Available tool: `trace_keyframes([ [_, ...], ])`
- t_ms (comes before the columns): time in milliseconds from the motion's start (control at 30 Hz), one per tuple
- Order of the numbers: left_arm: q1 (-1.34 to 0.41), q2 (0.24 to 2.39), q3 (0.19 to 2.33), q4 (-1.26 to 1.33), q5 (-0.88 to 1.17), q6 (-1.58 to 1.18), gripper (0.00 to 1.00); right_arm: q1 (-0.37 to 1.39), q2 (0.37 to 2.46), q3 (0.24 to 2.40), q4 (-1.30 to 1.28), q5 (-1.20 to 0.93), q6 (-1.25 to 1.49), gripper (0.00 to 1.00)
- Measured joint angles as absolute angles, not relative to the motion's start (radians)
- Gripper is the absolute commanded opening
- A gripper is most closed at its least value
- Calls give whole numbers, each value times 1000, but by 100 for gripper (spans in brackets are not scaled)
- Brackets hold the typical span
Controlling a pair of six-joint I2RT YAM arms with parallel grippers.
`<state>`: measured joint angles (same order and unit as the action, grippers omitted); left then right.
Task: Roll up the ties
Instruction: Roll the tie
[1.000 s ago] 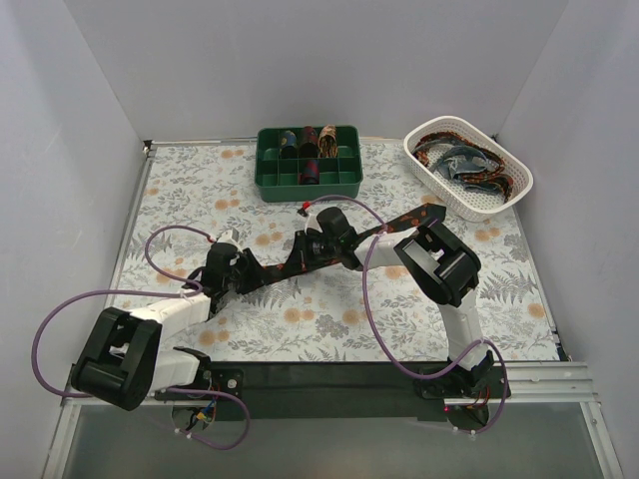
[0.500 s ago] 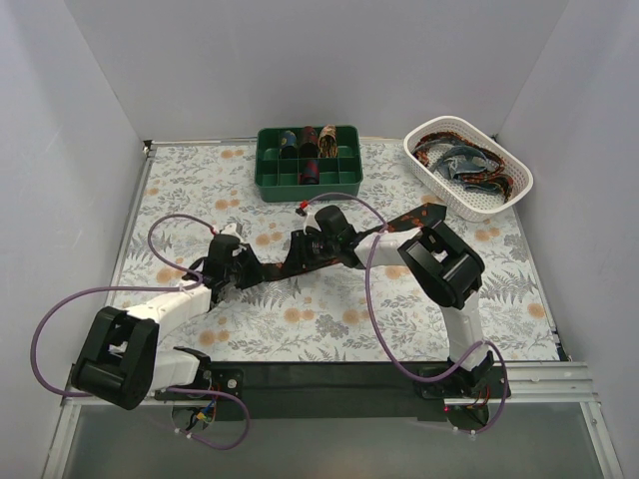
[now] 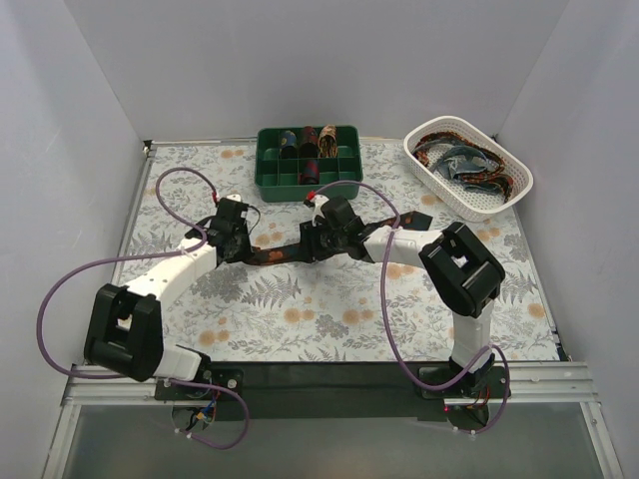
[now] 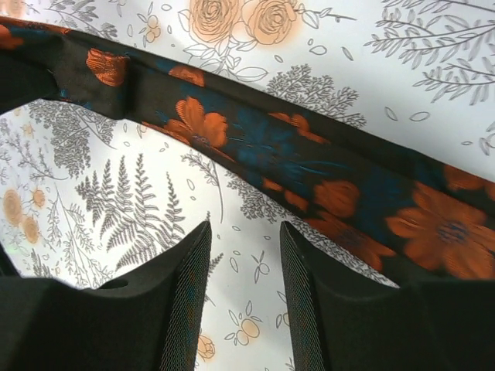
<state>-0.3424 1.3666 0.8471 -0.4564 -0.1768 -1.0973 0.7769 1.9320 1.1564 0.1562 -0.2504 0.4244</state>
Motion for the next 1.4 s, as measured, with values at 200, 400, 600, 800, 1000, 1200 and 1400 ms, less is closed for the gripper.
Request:
trace_keyframes([
  [200, -351, 1470, 918, -609, -315, -1045, 0, 772, 1904, 1156, 123, -211, 398, 41],
  [400, -404, 1542, 1016, -695, -480, -996, 0, 767, 1899, 1156, 120, -206, 392, 40],
  [600, -485, 1648, 1066, -749, -629, -976, 0, 760, 1898, 1154, 110, -204, 393, 40],
  [800, -553, 1726, 1128, -805, -727, -966, 0, 737, 1891, 1120, 107, -196, 404, 39],
  [1000, -614, 1813, 1202, -845, -796, -965, 0, 714, 1875, 1090, 107, -185, 418, 39],
  [1200, -651, 1894, 1244, -895, -835, -963, 0, 700, 1844, 1063, 108, -182, 427, 39],
  [1400, -670, 1935, 1277, -928, -873, -957, 0, 692, 1837, 1032, 128, -183, 446, 38],
])
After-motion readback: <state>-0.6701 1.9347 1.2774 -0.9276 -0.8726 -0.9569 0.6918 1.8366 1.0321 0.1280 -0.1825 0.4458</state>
